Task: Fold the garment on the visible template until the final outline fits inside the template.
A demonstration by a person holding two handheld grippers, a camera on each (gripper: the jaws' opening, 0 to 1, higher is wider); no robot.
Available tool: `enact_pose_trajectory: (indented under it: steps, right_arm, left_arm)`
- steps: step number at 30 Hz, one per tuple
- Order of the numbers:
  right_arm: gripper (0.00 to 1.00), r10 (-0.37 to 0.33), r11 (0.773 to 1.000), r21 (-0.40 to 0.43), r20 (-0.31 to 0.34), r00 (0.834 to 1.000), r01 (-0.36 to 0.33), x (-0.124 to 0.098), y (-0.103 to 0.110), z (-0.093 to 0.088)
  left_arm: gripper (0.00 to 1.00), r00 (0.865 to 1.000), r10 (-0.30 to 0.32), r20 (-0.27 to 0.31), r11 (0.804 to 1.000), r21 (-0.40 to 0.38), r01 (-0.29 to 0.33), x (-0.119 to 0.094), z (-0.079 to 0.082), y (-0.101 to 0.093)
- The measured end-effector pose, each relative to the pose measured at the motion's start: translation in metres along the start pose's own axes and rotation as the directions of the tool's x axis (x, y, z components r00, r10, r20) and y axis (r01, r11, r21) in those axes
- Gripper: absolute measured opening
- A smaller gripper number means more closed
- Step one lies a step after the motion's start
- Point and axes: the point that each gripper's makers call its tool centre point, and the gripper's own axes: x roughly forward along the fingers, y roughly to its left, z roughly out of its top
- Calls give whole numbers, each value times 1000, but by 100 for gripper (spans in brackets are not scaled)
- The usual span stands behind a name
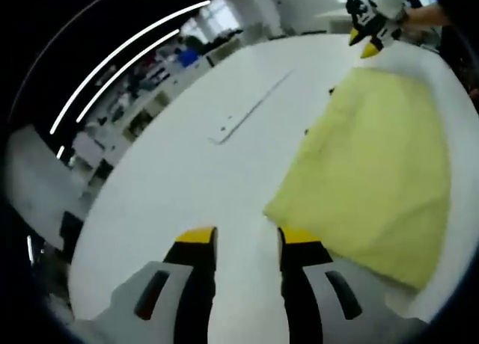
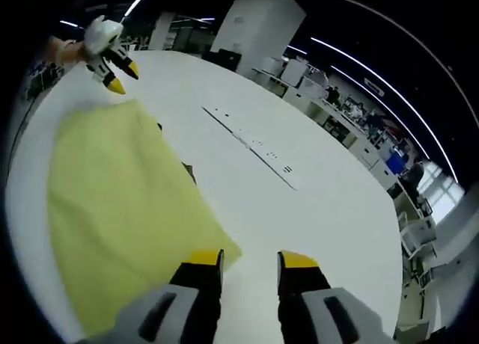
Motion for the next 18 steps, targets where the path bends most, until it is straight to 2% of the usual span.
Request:
enact_pose_trajectory:
  steps: [4, 5, 9, 11, 13, 14, 16, 18]
  right_arm:
    - [28, 15, 1000, 22, 10, 1000, -15, -6, 6, 3]
    - [30, 23, 999, 41, 18, 1000, -24, -6, 7, 3]
    - [40, 52, 994, 96, 50, 997, -57, -14, 15, 4]
    - [48, 79, 987, 131, 81, 994, -89, -20, 21, 6]
    - [56, 94, 979, 168, 110, 989, -111, -25, 26, 8]
    - [60, 94, 976, 185, 119, 988, -115, -29, 26, 8]
    - [63, 97, 971, 207, 131, 987, -123, -31, 22, 5]
    - [66, 96, 967, 223, 138, 986, -125, -37, 24, 5]
  left_arm:
    - [37, 999, -43, 2, 998, -38, 43, -6, 0, -10]
    - [40, 997, -80, 19, 995, -65, 81, -8, 3, -18]
    - [53, 990, -131, 58, 986, -94, 136, -19, 8, -31]
    - [58, 982, -168, 87, 971, -156, 180, -25, 11, -38]
    - [64, 977, -176, 122, 966, -169, 195, -31, 15, -40]
    - [68, 976, -183, 121, 962, -185, 203, -34, 15, -42]
    - [74, 970, -193, 147, 944, -242, 224, -41, 18, -46]
    - [79, 966, -199, 163, 937, -257, 236, -48, 18, -46]
